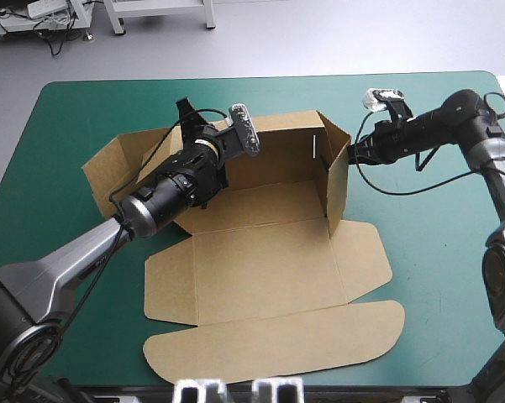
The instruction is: Fold the box
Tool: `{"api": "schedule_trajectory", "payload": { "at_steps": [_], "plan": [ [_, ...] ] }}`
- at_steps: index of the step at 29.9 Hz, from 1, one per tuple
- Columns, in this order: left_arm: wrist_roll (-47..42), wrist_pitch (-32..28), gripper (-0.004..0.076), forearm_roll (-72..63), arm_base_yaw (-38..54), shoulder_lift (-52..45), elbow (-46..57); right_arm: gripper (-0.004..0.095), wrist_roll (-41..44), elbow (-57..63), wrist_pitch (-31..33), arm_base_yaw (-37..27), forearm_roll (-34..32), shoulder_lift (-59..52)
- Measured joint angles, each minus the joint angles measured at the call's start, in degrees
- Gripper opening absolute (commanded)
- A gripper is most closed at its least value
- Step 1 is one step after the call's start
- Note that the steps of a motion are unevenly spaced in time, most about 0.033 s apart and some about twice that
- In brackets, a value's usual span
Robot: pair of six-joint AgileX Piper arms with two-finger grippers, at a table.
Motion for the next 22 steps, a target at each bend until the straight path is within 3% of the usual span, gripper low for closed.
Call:
{"api": "schedule_trajectory", "payload": {
  "at_steps": [7,12,19,22],
  "plan": [
    [2.23,-0.37,-0.0010,-0.20,0.00,0.10,0.00,-0.0019,-20.66,17.74,-12.20,-0.13,13.64,-6.02],
    [9.02,-0.37,-0.0010,-2.82,0.16,0.12,-0.16,-0.0019,-35.47,27.45,-19.42,-0.13,22.75,-10.28],
    [17.59,-1.34,-0.0010,-8.16,0.53,-0.32,-0.54,-0.0012,-42.48,30.48,-20.22,-0.13,23.22,-15.51],
    [18.46,-1.65,-0.0010,-8.52,0.53,-0.32,-0.59,0.0073,-45.14,30.29,-19.19,-0.13,22.73,-16.43]
  ]
}}
